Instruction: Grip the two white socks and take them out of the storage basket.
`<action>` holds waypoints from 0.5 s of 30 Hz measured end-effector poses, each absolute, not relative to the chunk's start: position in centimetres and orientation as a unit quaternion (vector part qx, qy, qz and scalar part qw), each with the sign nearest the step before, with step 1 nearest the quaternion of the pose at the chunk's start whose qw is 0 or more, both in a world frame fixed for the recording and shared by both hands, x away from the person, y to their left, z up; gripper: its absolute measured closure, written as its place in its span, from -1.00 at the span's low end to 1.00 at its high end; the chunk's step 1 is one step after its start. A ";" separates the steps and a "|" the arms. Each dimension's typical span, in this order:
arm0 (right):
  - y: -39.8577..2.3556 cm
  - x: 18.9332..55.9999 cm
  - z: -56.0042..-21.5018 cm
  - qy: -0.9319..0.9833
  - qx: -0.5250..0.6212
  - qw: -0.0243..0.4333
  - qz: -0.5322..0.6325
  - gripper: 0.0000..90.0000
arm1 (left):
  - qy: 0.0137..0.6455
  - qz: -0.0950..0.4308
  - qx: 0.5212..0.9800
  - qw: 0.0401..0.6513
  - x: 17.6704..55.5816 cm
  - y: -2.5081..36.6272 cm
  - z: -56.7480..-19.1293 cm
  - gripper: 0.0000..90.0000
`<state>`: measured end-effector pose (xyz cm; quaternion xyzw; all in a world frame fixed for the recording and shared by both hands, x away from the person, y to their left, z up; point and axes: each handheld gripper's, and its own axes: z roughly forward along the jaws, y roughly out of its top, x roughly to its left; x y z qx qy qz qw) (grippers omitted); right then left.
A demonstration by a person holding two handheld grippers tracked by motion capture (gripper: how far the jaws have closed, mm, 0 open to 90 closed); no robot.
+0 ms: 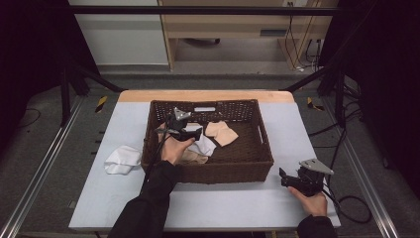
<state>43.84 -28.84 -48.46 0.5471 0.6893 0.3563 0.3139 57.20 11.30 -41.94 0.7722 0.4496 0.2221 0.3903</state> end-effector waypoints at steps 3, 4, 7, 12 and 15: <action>-28.8 43.8 -48.5 0.689 0.547 0.315 0.357 -0.83 | 0.447 0.205 0.784 0.379 57.3 11.1 -42.5 -0.37; -28.8 43.8 -48.5 0.689 0.547 0.314 0.357 -0.83 | 0.446 0.204 0.787 0.374 57.4 11.1 -42.6 -0.39; -28.8 43.8 -48.5 0.689 0.547 0.314 0.356 -0.83 | 0.449 0.195 0.793 0.362 57.5 11.2 -42.9 -0.45; -28.8 43.8 -48.5 0.691 0.546 0.313 0.356 -0.84 | 0.451 0.188 0.801 0.346 57.7 11.2 -43.3 -0.47; -28.8 43.8 -48.5 0.690 0.546 0.313 0.356 -0.84 | 0.453 0.178 0.803 0.345 57.8 11.1 -43.6 -0.46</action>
